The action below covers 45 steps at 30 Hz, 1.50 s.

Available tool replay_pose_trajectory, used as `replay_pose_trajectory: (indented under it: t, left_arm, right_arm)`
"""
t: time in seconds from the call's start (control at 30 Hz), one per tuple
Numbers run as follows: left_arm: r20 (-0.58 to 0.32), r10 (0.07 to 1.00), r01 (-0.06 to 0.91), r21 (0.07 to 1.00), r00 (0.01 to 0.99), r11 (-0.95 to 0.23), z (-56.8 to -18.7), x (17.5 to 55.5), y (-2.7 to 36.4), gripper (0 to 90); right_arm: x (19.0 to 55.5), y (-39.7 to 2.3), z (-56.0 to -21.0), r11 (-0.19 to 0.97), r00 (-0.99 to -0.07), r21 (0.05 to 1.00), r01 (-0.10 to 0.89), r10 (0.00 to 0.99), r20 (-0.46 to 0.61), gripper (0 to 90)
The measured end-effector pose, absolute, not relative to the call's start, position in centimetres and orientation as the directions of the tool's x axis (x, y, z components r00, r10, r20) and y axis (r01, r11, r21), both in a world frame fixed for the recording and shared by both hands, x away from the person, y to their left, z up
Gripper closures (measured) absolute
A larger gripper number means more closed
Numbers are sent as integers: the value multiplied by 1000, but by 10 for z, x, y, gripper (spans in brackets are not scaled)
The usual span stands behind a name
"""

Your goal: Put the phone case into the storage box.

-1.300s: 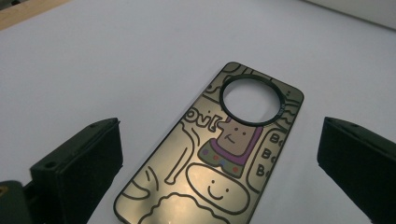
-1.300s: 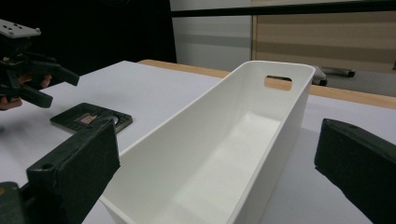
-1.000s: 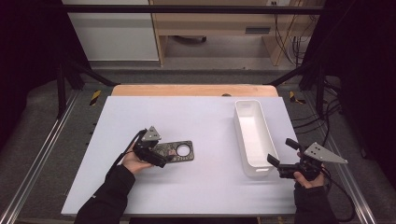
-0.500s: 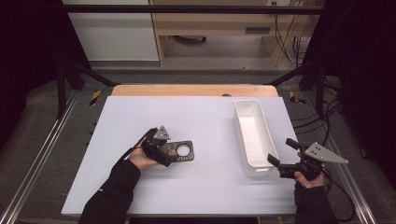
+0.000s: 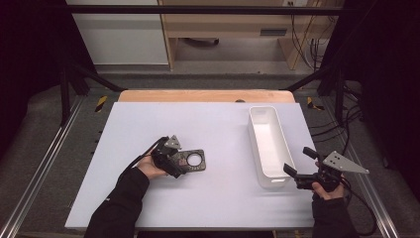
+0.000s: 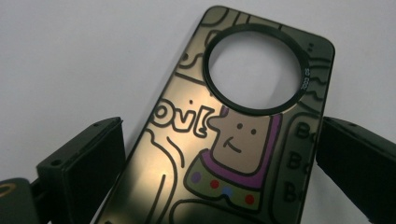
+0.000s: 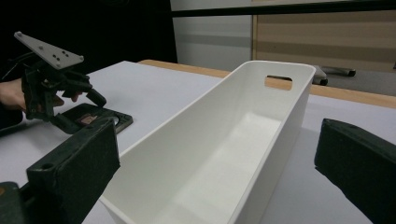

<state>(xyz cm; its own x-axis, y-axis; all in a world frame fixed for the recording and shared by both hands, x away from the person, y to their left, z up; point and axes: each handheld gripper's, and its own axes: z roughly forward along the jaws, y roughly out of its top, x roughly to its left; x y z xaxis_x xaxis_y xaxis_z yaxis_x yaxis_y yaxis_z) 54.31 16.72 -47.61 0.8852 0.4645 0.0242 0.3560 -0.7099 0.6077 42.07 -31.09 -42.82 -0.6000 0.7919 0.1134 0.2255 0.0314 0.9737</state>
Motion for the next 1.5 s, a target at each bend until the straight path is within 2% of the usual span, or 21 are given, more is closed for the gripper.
replay_pose_trajectory:
  t: [0.47, 0.97, 1.1, 1.33, 1.5]
  left_arm:
    - [-1, 454, 373, 571, 891, -731, -475, 547, 165, 0]
    - [-37, 482, 412, 577, 876, -705, -471, 534, 175, 67]
    - [-33, 485, 413, 577, 874, -705, -471, 527, 177, 81]
    - [23, 469, 374, 567, 883, -733, -473, 523, 171, 75]
    - [19, 455, 366, 565, 891, -740, -474, 527, 167, 67]
  right_arm:
    - [421, -311, -428, 35, -600, 973, 226, 792, 112, 3]
    - [421, -310, -429, 40, -606, 973, 227, 788, 109, 3]
    - [421, -310, -428, 37, -607, 973, 226, 787, 111, 3]
    - [421, -309, -428, 38, -606, 972, 230, 787, 113, 3]
    - [421, -309, -429, 39, -608, 973, 229, 786, 111, 3]
